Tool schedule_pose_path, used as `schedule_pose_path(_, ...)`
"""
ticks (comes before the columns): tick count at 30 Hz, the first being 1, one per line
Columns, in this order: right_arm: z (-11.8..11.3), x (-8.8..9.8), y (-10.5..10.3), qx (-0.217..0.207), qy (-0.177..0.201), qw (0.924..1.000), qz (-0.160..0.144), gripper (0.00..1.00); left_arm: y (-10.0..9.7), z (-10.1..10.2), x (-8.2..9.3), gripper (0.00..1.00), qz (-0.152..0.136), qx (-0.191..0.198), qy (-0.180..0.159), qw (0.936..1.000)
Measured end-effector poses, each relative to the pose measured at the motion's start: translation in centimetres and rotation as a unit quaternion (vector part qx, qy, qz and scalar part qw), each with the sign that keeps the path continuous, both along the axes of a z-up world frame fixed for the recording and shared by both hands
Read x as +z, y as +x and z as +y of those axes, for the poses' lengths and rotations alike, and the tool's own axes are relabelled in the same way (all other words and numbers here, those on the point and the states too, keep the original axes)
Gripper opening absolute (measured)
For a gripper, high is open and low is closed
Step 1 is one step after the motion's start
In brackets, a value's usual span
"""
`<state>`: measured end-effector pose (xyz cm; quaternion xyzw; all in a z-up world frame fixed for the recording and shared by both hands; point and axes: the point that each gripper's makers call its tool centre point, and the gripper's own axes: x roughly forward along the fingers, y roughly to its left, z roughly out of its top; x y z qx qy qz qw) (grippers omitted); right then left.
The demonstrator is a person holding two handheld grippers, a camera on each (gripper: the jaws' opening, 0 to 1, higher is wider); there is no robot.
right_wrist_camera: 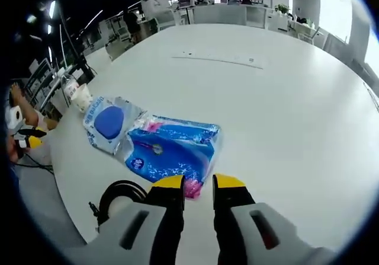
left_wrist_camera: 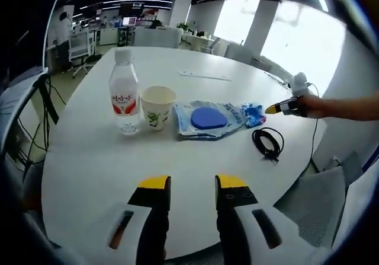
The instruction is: Arrange the tabletop items into an orderly group along one side of the table until the central work area is clear of visible clutter.
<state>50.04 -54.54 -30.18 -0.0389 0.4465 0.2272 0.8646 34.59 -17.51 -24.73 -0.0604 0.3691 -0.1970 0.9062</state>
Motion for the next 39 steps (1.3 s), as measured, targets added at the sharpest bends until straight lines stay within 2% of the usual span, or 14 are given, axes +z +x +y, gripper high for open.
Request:
schedule_pose_path(14, 0.0, -0.5, 1.3, -0.029, 0.007, 0.9995, 0.011, 0.13, -0.2, 0.4, 0.0, 0.28, 0.004, 0.010, 0.002, 0.9999)
schedule_pose_path(24, 0.6, 1.3, 0.0, -0.041, 0.007, 0.9991, 0.008, 0.02, 0.2, 0.6, 0.2, 0.27, 0.004, 0.012, 0.004, 0.9999)
schedule_pose_path(39, -1.4, 1.7, -0.1, -0.072, 0.004, 0.9974, 0.010, 0.00, 0.5, 0.3, 0.4, 0.26, 0.003, 0.006, 0.003, 1.0000)
